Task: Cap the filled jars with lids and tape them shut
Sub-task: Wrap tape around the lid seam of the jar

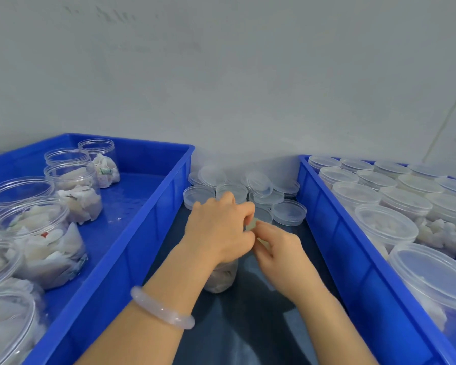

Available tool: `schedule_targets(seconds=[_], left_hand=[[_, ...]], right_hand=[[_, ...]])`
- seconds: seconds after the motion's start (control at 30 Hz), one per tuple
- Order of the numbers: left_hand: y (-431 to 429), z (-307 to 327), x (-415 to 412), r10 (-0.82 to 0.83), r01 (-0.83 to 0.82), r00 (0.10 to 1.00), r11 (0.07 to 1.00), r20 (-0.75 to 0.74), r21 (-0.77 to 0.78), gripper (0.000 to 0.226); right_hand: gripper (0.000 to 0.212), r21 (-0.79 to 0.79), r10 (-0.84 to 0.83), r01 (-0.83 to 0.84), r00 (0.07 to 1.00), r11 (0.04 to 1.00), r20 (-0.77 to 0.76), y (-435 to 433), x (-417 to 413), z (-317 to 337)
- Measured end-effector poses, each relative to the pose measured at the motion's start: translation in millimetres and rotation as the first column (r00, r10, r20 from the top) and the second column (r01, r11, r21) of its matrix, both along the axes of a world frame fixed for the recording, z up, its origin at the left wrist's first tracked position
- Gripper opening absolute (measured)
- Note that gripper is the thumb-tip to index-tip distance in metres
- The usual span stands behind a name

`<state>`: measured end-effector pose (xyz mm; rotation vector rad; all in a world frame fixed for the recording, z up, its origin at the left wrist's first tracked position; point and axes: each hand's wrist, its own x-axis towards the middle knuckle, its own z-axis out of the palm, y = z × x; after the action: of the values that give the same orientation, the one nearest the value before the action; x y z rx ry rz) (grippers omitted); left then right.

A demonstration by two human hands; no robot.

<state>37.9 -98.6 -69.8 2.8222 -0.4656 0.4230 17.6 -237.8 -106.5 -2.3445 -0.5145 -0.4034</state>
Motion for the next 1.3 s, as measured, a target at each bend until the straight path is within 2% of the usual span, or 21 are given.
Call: schedule_targets(seconds=[0.13,0.3,0.47,0.57,0.67,0.73,0.8,0.83,0.87,0.9,0.93,0.97,1.0,1.03,1.07,1.1,1.17,1.2,1.23,1.27,1.3], left_hand=[[2.1,2.4,-1.0,-0.012,0.011,1.0,0.999,-0.012,-0.053,0.008],[-1.2,1.4,-0.1,0.001,-0.003,1.0,0.996,-0.023,-0.089,0.009],[13.1,16.6,21.2,0.199,-0.221,0.97,0.962,-0.138,-0.162,0.005],[4.0,16.2,21.4,0.056,-0.065,0.991,0.996,-0.124,-0.068,0.008],[4.0,5.1,18.5,-0.017,0.015,0.998,0.999,-0.054,-0.044,0.01],[10.6,0.4,21.6,-0.039,0.039,0.999,0.999,-0.029,0.005,0.021],[15.2,-4.9,20.7,-0.081,0.081,0.995,0.997,0.05,-0.007,0.047],[16.0,-8.4,17.1,-0.108,0.129,0.98,0.984,0.168,-0.12,0.055],[16.2,-12.3,11.9,-0.085,0.184,0.944,0.938,0.317,-0.295,0.054],[18.1,-18.8,8.1,0.004,0.23,0.904,0.838,0.428,-0.494,0.048],[20.7,-26.7,4.9,0.129,0.231,0.891,0.697,0.436,-0.679,0.043],[22.5,-34.5,1.5,0.222,0.183,0.914,0.524,0.34,-0.832,0.04],[23.0,-42.9,0.6,0.23,0.096,0.956,0.349,0.185,-0.932,0.04],[23.0,-52.6,1.9,0.167,0.004,0.985,0.221,0.042,-0.975,0.042],[22.0,-61.9,4.2,0.089,-0.058,0.995,0.15,-0.045,-0.987,0.045],[21.0,-69.6,7.1,0.043,-0.087,0.996,0.119,-0.083,-0.989,0.051],[19.0,-78.3,13.5,0.057,-0.101,0.994,0.092,-0.096,-0.991,0.052],[17.4,-79.5,16.1,0.081,-0.095,0.993,0.08,-0.088,-0.992,0.049],[15.7,-80.3,18.2,0.105,-0.089,0.991,0.063,-0.082,-0.994,0.048],[14.2,-80.8,20.0,0.12,-0.083,0.99,0.042,-0.077,-0.996,0.048],[13.7,-80.8,21.1,0.129,-0.075,0.989,0.022,-0.072,-0.997,0.05]], right_hand=[[0.016,-0.02,-0.067,0.07,0.99,0.997,0.126,7.0,-13.8,-11.9],[0.02,0.022,-0.047,0.043,0.969,0.999,0.243,5.6,-21.1,-9.1],[0.016,0.065,0.027,-0.066,0.878,0.996,0.478,8.3,-42.0,-13.9],[0.008,0.103,-0.089,0.055,0.927,0.993,0.365,6.8,-24.4,-18.0],[0.007,0.029,-0.141,0.138,0.973,0.99,0.184,4.2,0.8,-29.0],[0.013,-0.025,-0.13,0.134,0.985,0.991,0.114,6.7,10.1,-39.1],[0.023,-0.191,-0.106,0.112,0.994,0.975,0.04,7.8,17.5,-51.9],[0.027,-0.294,-0.114,0.119,0.993,0.948,0.033,6.5,23.3,-57.6],[0.029,-0.364,-0.135,0.137,0.99,0.921,0.032,4.7,28.5,-61.4],[0.029,-0.405,-0.171,0.167,0.985,0.899,0.028,3.9,32.9,-63.3],[0.029,-0.431,-0.212,0.203,0.977,0.879,0.028,4.2,35.8,-64.6],[0.028,-0.452,-0.245,0.235,0.969,0.86,0.037,5.4,36.9,-65.9],[0.028,-0.466,-0.271,0.262,0.961,0.845,0.049,7.0,37.7,-67.0],[0.029,-0.471,-0.287,0.283,0.956,0.836,0.063,8.1,38.1,-68.6],[0.031,-0.472,-0.296,0.294,0.952,0.831,0.072,9.3,38.6,-69.6],[0.036,-0.487,-0.306,0.302,0.949,0.82,0.073,9.2,39.2,-70.0],[0.051,-0.475,-0.313,0.302,0.948,0.827,0.057,7.6,40.7,-70.7],[0.053,-0.369,-0.296,0.293,0.954,0.882,0.05,6.6,40.7,-69.9],[0.05,-0.161,-0.251,0.255,0.967,0.954,0.041,6.4,39.2,-66.3],[0.043,0.108,-0.171,0.169,0.985,0.98,0.01,6.9,37.1,-60.7],[0.038,0.36,-0.046,0.057,0.998,0.931,-0.039,6.2,36.5,-55.2]])
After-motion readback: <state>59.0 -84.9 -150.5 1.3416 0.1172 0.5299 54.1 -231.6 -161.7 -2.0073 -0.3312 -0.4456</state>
